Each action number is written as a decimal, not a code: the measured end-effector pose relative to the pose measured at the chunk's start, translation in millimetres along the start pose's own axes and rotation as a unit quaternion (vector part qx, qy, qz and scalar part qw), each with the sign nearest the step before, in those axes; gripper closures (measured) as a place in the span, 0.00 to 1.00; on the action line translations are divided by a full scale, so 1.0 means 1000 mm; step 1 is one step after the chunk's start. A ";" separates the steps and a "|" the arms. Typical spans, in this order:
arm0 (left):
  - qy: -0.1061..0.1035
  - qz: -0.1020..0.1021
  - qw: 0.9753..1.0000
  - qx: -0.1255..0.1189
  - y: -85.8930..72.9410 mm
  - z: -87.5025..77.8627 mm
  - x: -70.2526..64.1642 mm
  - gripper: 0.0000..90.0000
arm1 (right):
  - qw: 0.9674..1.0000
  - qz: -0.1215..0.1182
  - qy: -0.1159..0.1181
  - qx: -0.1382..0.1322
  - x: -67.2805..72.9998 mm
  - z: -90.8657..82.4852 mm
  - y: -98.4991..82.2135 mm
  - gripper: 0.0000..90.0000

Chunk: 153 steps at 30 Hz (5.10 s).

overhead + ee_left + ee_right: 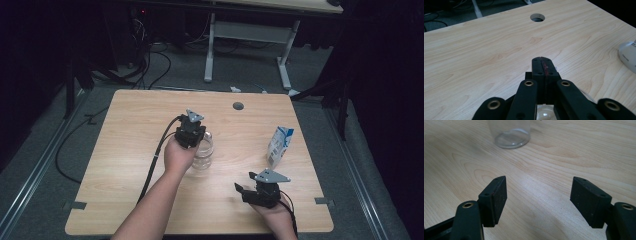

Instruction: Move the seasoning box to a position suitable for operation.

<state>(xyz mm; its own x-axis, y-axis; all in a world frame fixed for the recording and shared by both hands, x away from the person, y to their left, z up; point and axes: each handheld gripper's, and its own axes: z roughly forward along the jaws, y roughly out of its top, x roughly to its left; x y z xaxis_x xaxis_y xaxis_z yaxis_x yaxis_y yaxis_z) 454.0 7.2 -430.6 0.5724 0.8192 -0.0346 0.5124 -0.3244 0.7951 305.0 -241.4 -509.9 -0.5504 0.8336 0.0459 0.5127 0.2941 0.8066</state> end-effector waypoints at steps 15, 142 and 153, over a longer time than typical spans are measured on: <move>0.013 0.016 1.000 0.019 0.000 0.006 -0.005 1.00 | 1.000 -0.005 0.000 0.000 0.003 -0.001 0.001 0.33; -0.054 0.018 0.995 -0.087 -0.131 -0.064 -0.020 1.00 | 1.000 0.015 0.005 0.018 0.002 0.006 -0.007 0.46; -0.074 0.029 0.993 -0.087 -0.134 -0.066 -0.037 1.00 | 1.000 0.018 0.003 0.015 0.000 0.006 -0.007 0.46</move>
<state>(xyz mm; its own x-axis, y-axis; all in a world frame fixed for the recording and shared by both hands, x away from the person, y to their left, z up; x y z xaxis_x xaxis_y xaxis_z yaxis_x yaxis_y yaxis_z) 321.5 51.7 -496.1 0.6926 0.7185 -0.0638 0.3640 -0.2718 0.8909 304.9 -240.6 -519.1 -0.5359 0.8406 0.0784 0.5514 0.2781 0.7865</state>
